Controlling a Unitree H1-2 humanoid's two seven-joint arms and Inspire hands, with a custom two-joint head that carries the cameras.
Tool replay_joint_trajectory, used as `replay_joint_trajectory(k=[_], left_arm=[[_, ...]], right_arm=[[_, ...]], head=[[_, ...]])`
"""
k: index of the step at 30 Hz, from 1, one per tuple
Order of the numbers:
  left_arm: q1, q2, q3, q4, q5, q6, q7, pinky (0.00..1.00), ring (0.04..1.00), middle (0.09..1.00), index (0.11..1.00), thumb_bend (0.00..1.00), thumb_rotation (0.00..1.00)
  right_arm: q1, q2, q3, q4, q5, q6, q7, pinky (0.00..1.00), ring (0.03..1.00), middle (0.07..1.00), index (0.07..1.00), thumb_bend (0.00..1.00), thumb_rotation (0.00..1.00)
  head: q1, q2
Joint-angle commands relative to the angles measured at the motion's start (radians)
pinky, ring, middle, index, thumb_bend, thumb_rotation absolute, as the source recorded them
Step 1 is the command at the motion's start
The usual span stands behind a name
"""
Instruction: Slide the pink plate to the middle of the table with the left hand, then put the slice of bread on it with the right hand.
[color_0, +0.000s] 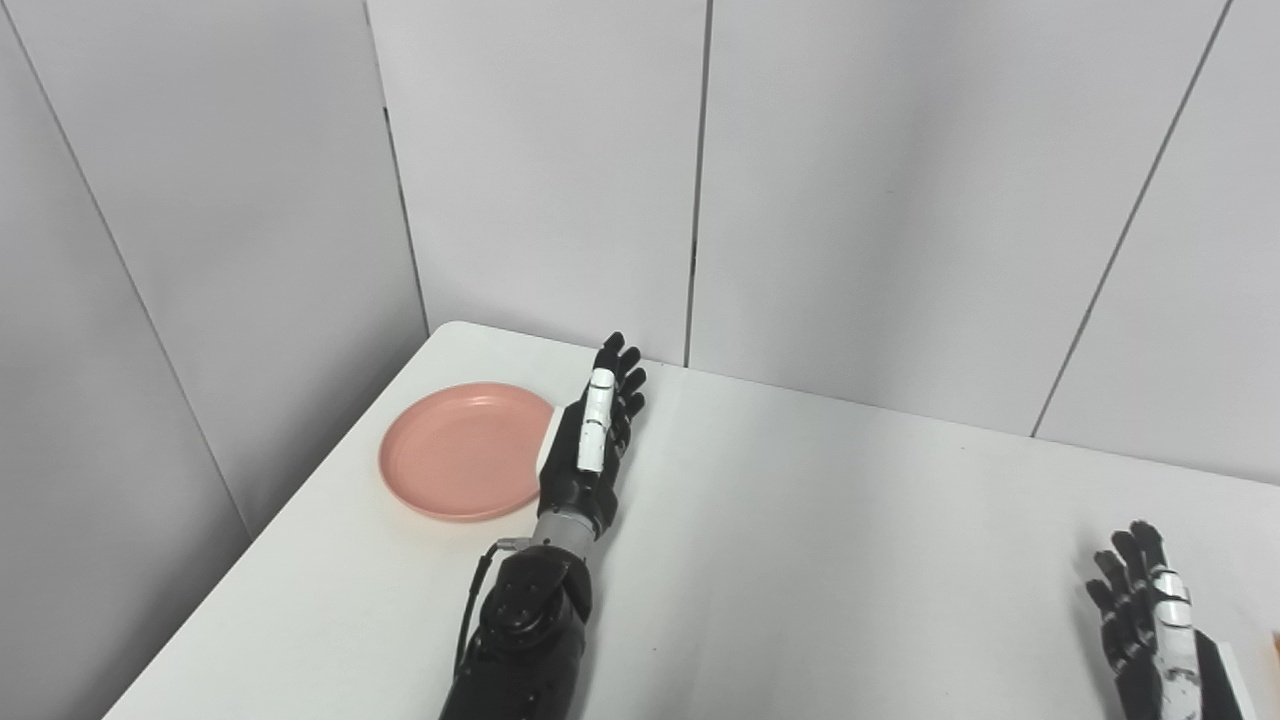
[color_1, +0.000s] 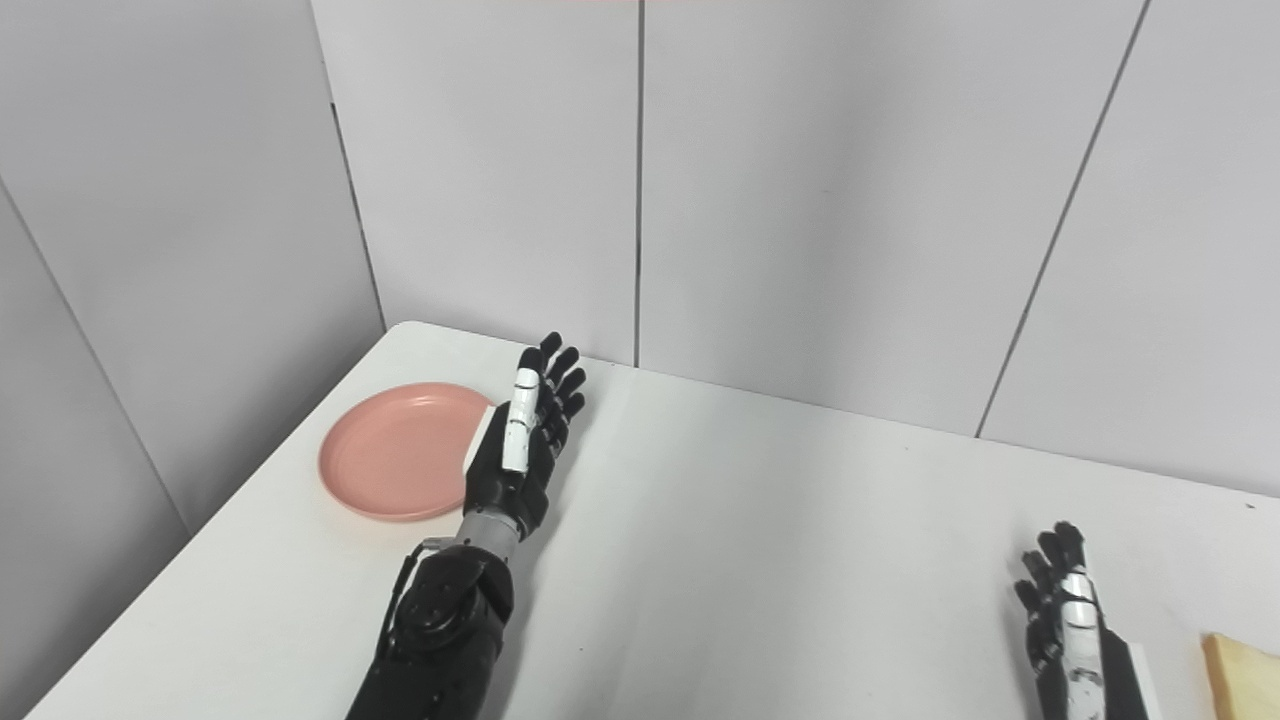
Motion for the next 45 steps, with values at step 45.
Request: replay_joint_trajectory(k=[45], left_arm=[[-0.018,0.273,0.238,0.046,-0.039,-0.124,0.091,0.91,0.884,0.892,0.896,0.76,1.00]], right_arm=[[-0.016,-0.024,-0.015,-0.071,0.019,-0.034,0.022,1.00,0.979,0.988,1.000,0.64,0.95]], head=[[0.069,0.011]])
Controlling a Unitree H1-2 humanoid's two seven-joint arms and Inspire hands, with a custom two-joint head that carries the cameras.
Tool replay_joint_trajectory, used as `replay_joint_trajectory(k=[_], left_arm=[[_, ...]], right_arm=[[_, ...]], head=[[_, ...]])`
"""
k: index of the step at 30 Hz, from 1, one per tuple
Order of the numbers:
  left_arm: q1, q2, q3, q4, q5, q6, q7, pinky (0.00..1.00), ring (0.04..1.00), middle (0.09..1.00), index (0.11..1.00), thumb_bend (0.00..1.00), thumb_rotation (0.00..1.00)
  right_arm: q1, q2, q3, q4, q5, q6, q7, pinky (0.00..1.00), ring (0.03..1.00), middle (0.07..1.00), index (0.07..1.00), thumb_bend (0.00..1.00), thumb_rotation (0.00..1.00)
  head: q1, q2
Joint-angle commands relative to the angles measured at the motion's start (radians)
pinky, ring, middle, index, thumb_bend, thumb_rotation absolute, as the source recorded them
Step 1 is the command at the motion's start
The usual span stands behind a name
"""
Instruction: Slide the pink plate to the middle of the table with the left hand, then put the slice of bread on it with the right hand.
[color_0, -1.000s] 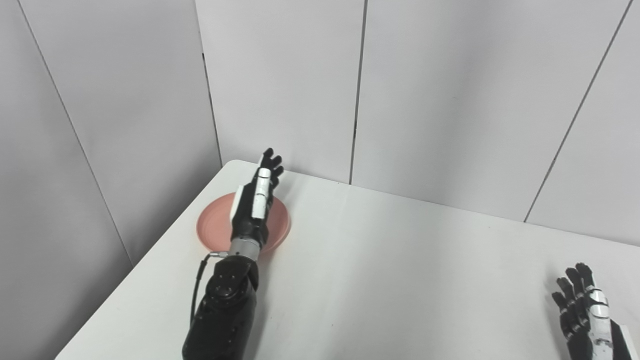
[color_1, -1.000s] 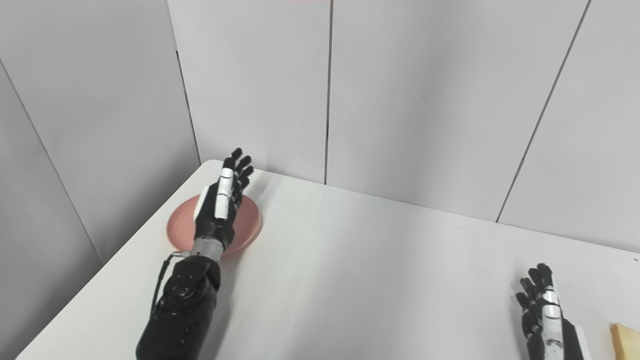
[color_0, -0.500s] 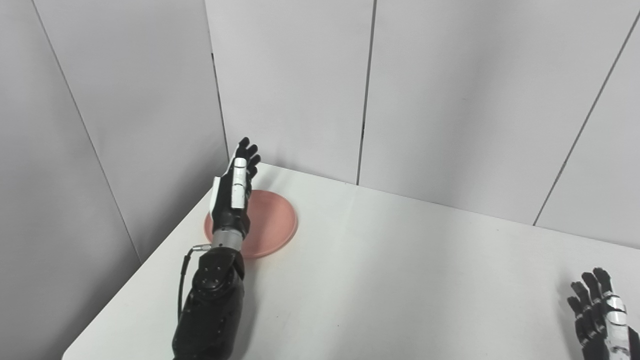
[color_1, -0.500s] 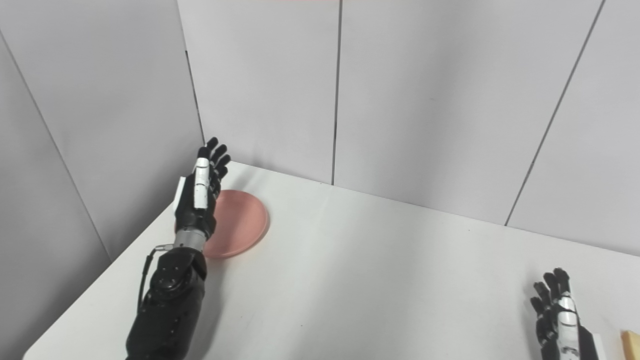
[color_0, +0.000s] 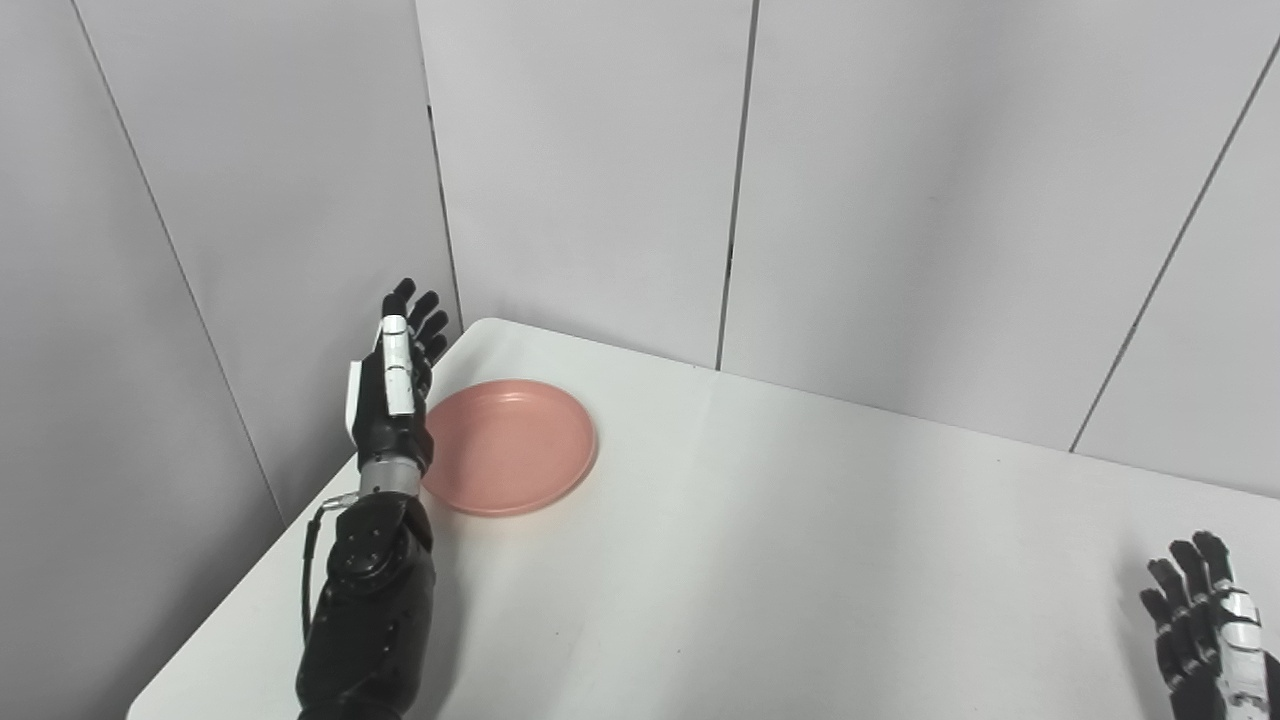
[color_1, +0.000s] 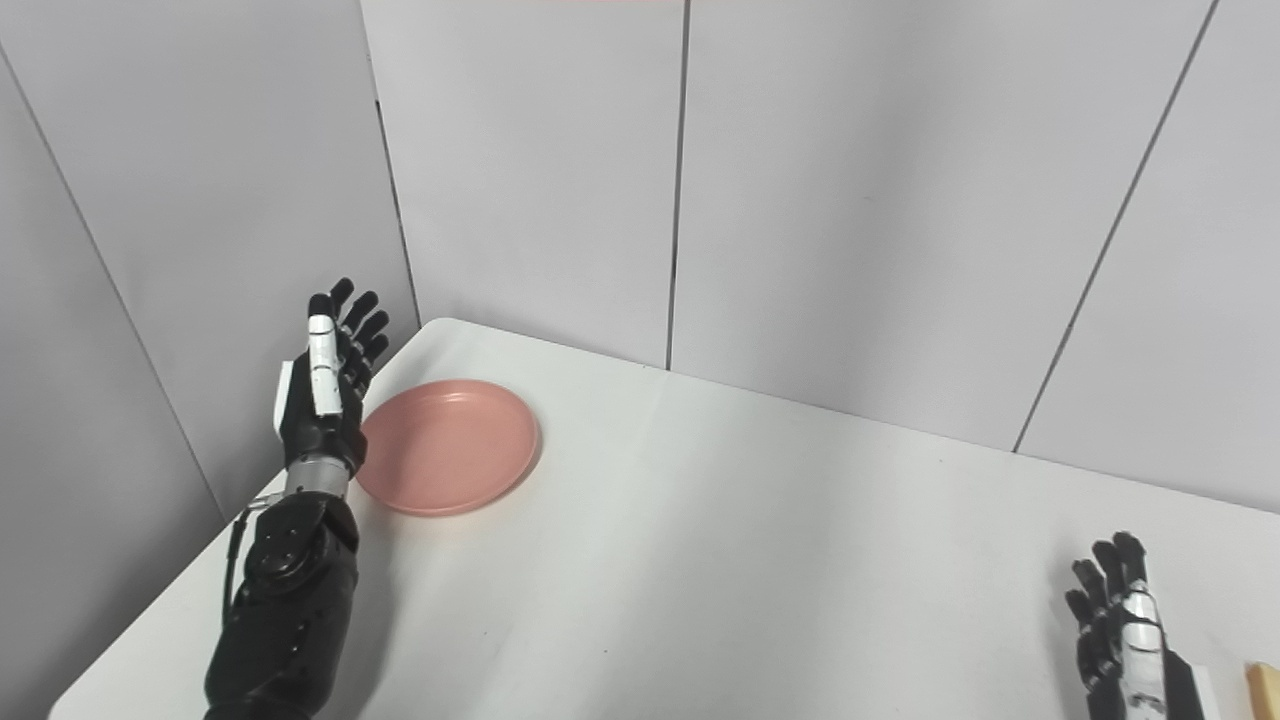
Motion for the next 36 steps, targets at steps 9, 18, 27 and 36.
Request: replay_joint_trajectory(k=[9,18,27,36], left_arm=[[-0.023,0.063,0.024,0.076,-0.008,-0.086,0.009,0.88,0.870,0.878,0.872,0.74,1.00],[-0.029,0.075,0.042,0.144,-0.020,-0.106,0.005,0.87,0.874,0.875,0.870,0.73,1.00],[-0.045,0.087,0.035,0.221,-0.033,-0.109,-0.016,0.82,0.844,0.852,0.846,0.75,0.99],[-0.060,0.105,-0.015,0.296,-0.022,-0.117,-0.052,0.79,0.818,0.823,0.832,0.73,1.00]], right_arm=[[-0.023,-0.009,-0.003,-0.038,0.008,-0.033,0.008,1.00,0.978,0.987,1.000,0.64,0.95],[-0.022,-0.010,-0.003,-0.040,0.007,-0.029,0.008,1.00,0.975,0.985,1.000,0.64,0.95],[-0.025,-0.008,-0.004,-0.038,0.010,-0.028,0.006,1.00,0.980,0.987,1.000,0.64,0.94],[-0.024,-0.008,-0.008,-0.039,0.015,-0.031,0.007,1.00,0.982,0.987,1.000,0.62,0.95]], head=[[0.001,0.001],[0.005,0.000],[0.006,-0.003],[0.006,-0.004]])
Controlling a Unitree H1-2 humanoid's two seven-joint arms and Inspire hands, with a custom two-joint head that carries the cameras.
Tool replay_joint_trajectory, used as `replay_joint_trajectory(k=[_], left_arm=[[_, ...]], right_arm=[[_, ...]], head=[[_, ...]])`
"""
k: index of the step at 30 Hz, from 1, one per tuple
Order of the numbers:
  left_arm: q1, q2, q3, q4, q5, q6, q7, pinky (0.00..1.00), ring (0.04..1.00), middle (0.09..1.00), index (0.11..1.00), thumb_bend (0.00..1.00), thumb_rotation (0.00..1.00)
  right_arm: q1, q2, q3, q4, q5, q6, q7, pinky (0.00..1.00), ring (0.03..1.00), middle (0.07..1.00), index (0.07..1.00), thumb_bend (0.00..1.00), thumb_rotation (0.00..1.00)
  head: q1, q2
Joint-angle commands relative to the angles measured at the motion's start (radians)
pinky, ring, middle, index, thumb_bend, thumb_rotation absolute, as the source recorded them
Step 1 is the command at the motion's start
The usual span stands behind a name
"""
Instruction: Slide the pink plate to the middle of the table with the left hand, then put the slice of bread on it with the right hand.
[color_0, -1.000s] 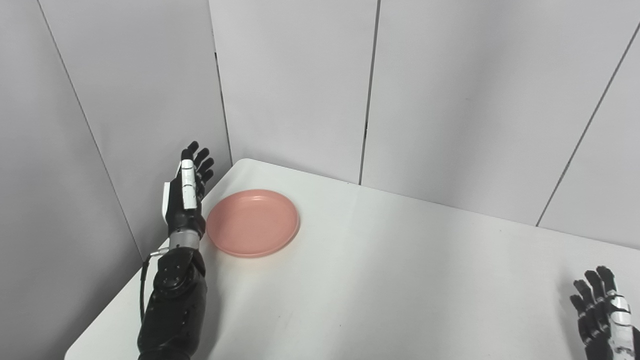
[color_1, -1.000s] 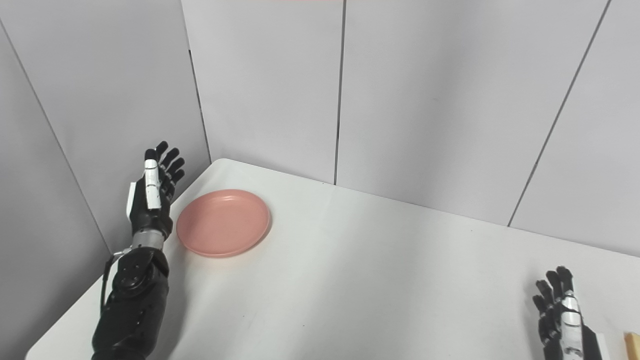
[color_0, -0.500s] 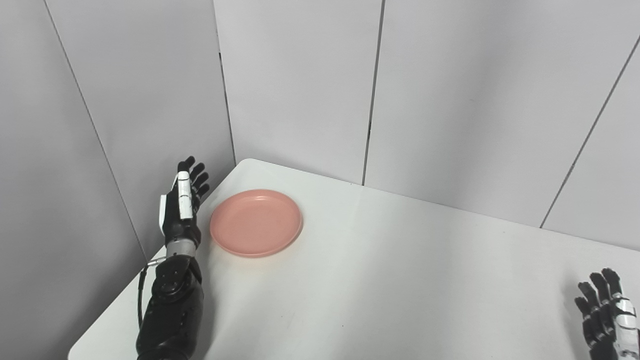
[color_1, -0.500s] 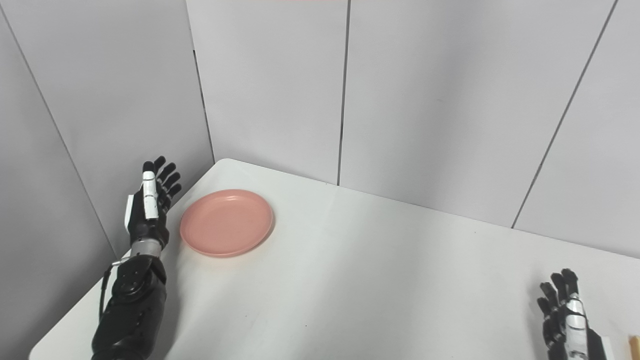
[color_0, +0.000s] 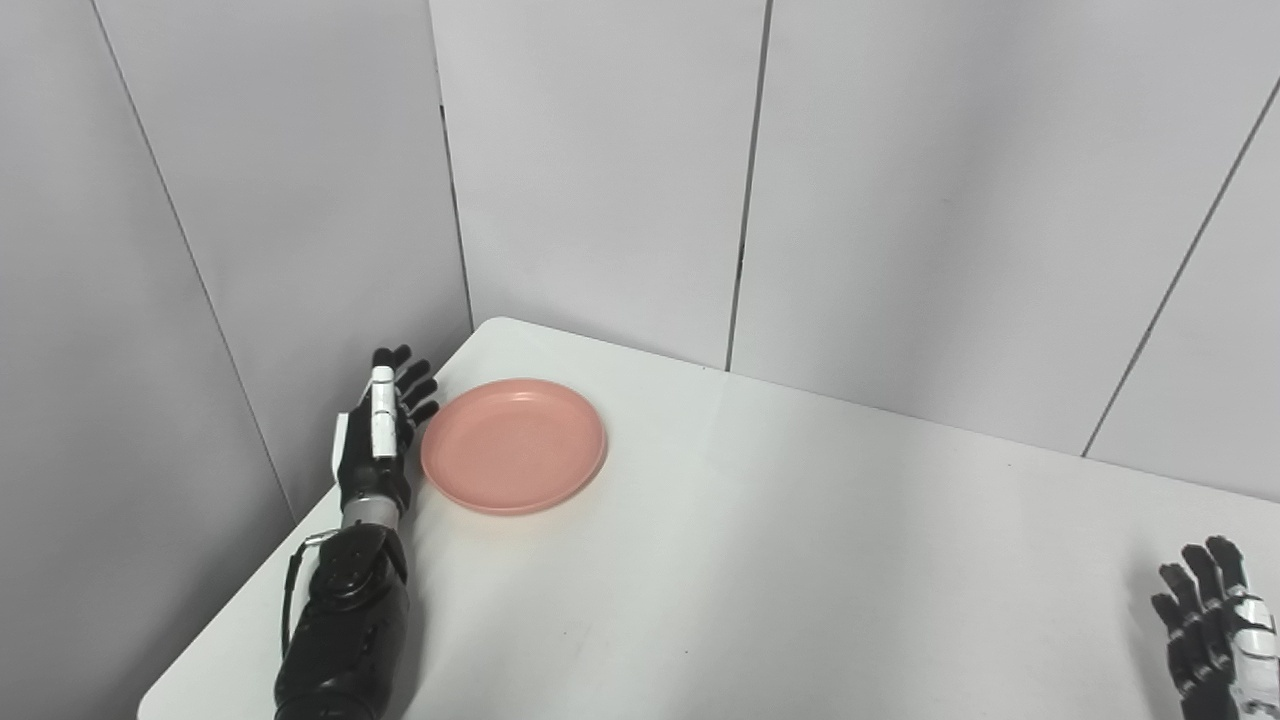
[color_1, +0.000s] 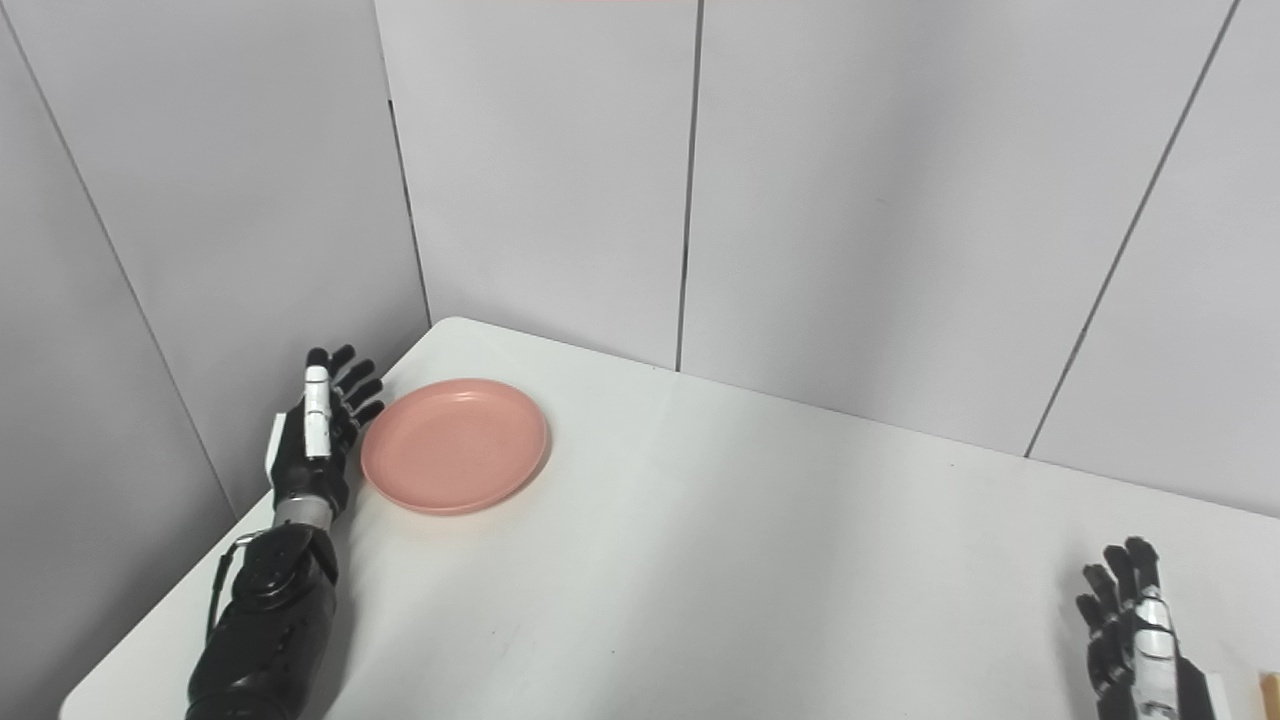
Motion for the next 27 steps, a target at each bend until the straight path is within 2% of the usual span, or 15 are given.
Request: replay_joint_trajectory(k=[1,13,27], left_arm=[[-0.050,0.037,-0.011,-0.009,0.007,-0.042,-0.016,0.80,0.817,0.821,0.830,0.73,1.00],[-0.071,0.027,-0.067,0.029,-0.007,-0.039,-0.082,0.78,0.810,0.824,0.829,0.75,0.98],[-0.092,-0.001,-0.070,0.049,-0.112,-0.025,-0.214,0.79,0.816,0.849,0.845,0.72,0.99]], right_arm=[[-0.025,-0.009,-0.006,-0.034,0.009,-0.029,0.005,1.00,0.982,0.987,1.000,0.62,0.95],[-0.029,-0.005,-0.005,-0.025,0.004,-0.043,0.005,1.00,0.981,0.985,1.000,0.62,0.96],[-0.028,0.000,-0.005,-0.036,0.002,-0.035,-0.004,1.00,0.980,0.989,1.000,0.64,0.94]], head=[[0.001,0.001],[-0.008,0.003],[-0.020,0.001]])
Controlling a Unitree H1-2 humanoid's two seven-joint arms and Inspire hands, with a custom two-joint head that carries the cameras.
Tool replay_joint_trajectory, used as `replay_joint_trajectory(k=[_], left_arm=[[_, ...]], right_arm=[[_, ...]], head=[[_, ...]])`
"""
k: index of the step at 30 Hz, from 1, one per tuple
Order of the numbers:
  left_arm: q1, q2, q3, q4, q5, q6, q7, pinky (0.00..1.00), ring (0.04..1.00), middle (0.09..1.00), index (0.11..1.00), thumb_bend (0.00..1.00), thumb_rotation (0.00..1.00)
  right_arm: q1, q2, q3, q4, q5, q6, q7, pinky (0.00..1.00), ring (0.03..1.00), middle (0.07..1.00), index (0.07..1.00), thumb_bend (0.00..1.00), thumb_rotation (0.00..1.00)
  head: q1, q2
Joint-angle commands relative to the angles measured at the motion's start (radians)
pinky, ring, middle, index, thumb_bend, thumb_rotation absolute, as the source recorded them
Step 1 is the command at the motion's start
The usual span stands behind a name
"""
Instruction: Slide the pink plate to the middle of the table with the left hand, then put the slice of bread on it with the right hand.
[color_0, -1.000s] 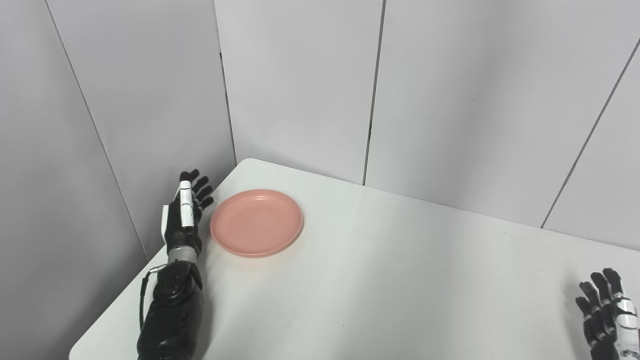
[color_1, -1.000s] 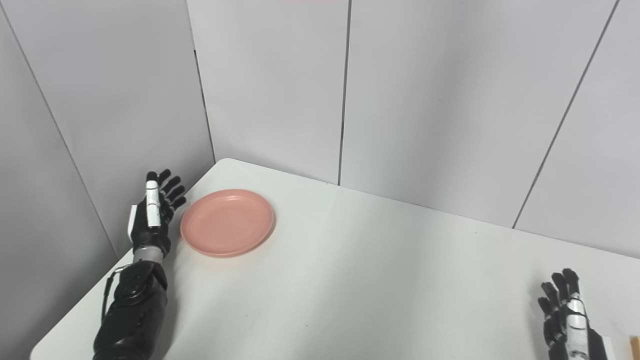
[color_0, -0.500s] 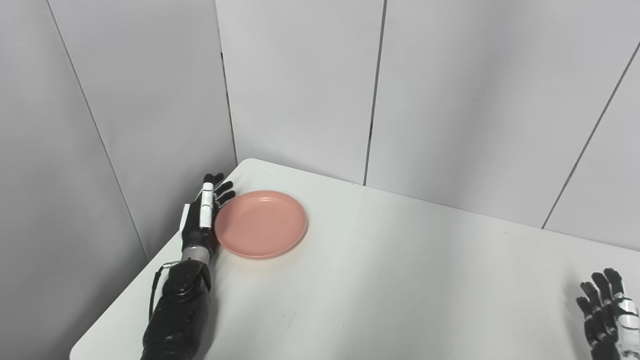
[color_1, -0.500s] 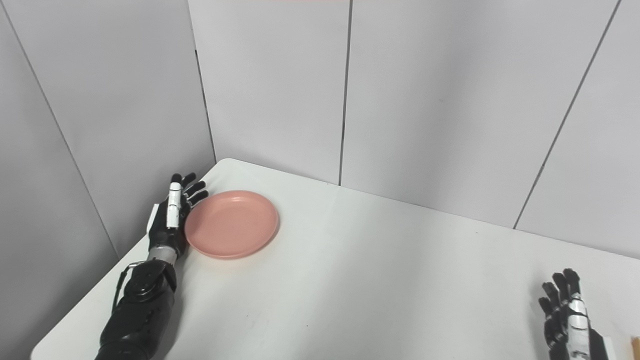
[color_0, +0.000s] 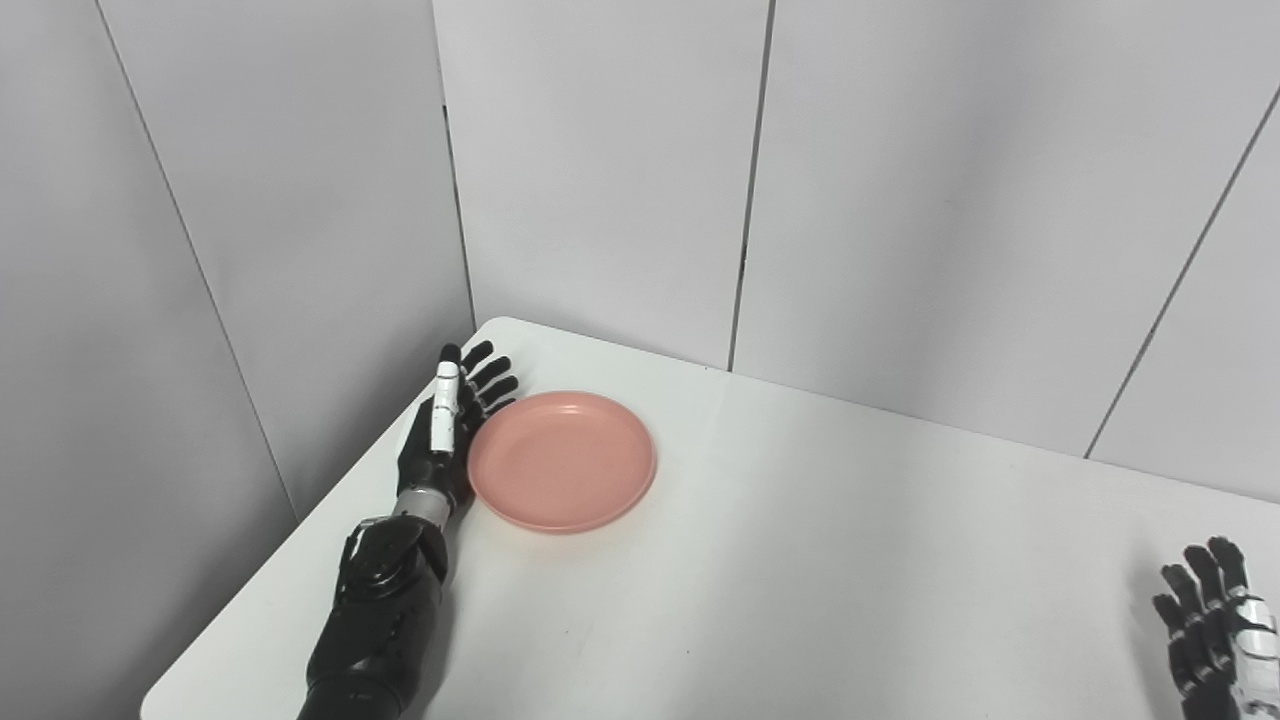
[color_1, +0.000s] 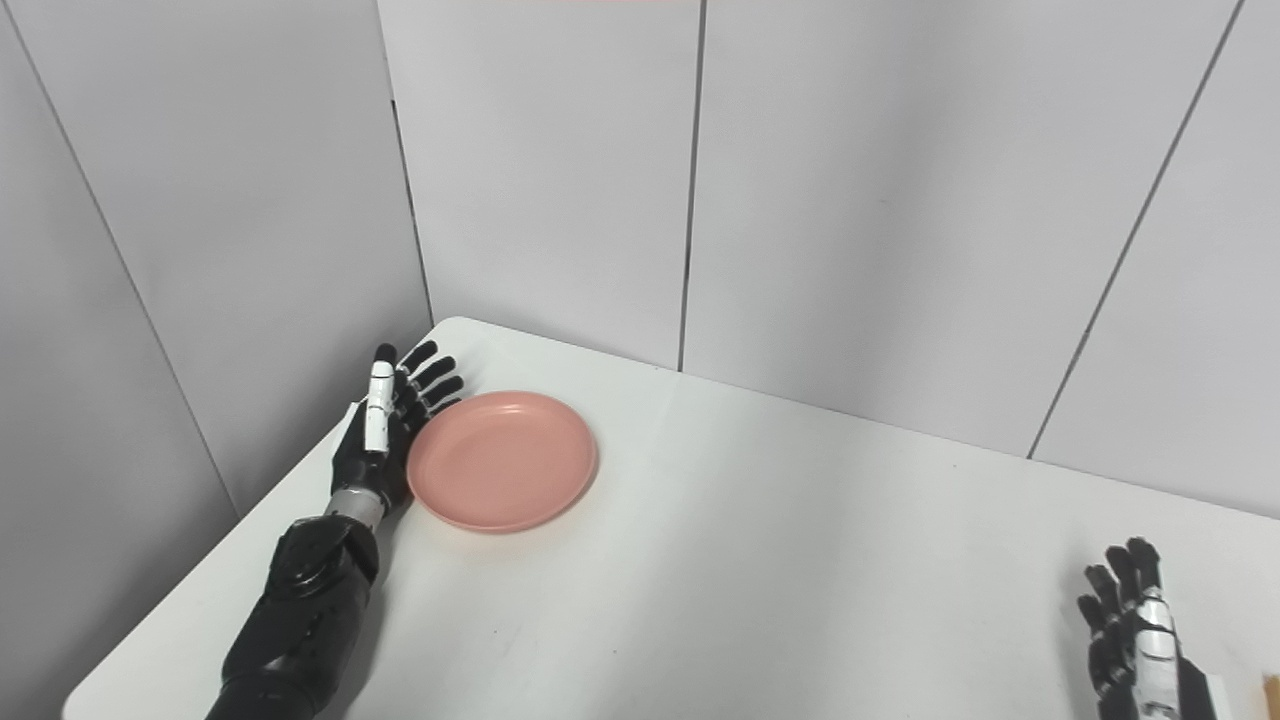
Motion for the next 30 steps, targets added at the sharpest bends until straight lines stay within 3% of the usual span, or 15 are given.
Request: replay_joint_trajectory(k=[1,15,25,30], left_arm=[[-0.047,0.013,-0.005,-0.006,-0.007,-0.017,-0.020,0.78,0.813,0.849,0.844,0.72,1.00],[-0.062,-0.004,-0.068,0.026,0.010,-0.007,-0.071,0.76,0.816,0.845,0.833,0.74,0.99],[-0.070,-0.049,-0.136,0.019,0.045,0.018,-0.069,0.75,0.805,0.830,0.832,0.76,0.96],[-0.071,-0.073,-0.159,0.018,0.064,0.026,-0.064,0.79,0.812,0.830,0.833,0.78,0.96]], right_arm=[[-0.027,-0.001,-0.005,-0.037,0.004,-0.035,-0.002,1.00,0.978,0.988,1.000,0.64,0.94],[-0.024,-0.003,-0.004,-0.054,0.004,-0.019,-0.007,1.00,0.983,0.990,1.000,0.65,0.95],[-0.021,0.000,0.001,-0.065,0.003,-0.020,-0.013,1.00,0.991,0.992,1.000,0.64,0.95],[-0.019,0.002,0.003,-0.067,-0.007,-0.023,-0.017,1.00,0.986,0.988,1.000,0.64,0.94]], head=[[0.000,0.001],[-0.012,0.008],[-0.024,0.017],[-0.030,0.020]])
